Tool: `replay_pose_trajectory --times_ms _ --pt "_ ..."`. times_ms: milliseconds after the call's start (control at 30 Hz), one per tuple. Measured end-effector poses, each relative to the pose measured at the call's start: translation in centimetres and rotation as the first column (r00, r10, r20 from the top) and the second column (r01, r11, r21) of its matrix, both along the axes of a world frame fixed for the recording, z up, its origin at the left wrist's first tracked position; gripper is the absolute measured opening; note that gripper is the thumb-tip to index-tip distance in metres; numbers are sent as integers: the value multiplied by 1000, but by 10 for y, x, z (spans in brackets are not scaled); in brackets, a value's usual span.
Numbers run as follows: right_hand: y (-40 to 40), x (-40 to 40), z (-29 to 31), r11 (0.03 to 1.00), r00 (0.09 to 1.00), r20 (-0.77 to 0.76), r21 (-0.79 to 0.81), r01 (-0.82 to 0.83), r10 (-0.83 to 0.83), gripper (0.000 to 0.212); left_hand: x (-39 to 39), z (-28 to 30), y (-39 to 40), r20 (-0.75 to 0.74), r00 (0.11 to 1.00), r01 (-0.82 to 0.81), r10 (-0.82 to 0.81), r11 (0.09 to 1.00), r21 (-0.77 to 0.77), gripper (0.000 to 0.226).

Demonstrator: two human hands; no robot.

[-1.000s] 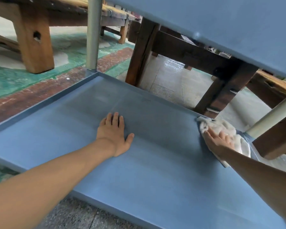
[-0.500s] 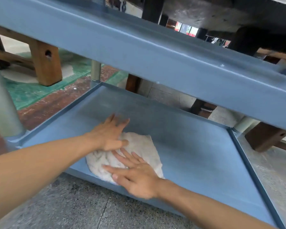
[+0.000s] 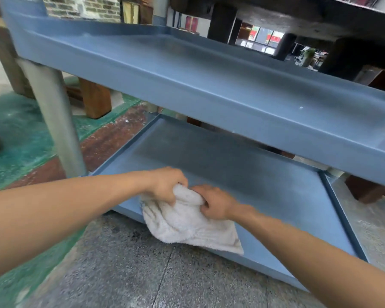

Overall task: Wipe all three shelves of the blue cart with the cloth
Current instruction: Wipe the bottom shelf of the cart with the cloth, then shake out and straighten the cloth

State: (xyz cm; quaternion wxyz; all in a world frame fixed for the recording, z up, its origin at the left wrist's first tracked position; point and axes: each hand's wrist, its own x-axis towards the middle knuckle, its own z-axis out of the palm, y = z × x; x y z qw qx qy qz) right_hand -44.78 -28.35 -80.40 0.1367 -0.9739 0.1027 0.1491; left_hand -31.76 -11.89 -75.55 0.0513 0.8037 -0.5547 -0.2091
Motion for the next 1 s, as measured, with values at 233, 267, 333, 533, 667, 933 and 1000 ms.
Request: replay_pose_trajectory --times_ms 233,267,333,533,667,933,1000 --pt "28 -3 47 968 989 101 -237 -82 108 17 -3 38 75 -56 998 -27 20 993 -113 27" --pt "35 -5 56 967 987 88 -229 -113 136 20 -2 46 89 -64 997 -42 35 994 -104 26" --pt "54 -4 79 964 985 24 -210 -163 171 23 2 66 114 -54 996 -69 66 997 -43 27" --pt "107 2 154 968 971 -95 -100 -230 220 38 9 136 180 -28 990 -130 135 983 126 43" --pt "130 -4 204 978 975 -71 -9 -210 209 42 11 185 214 -29 991 -127 132 981 144 35" --pt "180 -19 370 958 992 76 261 -117 100 35 5 357 301 -76 962 -258 261 965 47 35" --pt "191 -22 418 949 993 87 299 -98 76 32 2 405 318 -88 956 -280 280 960 19 30"
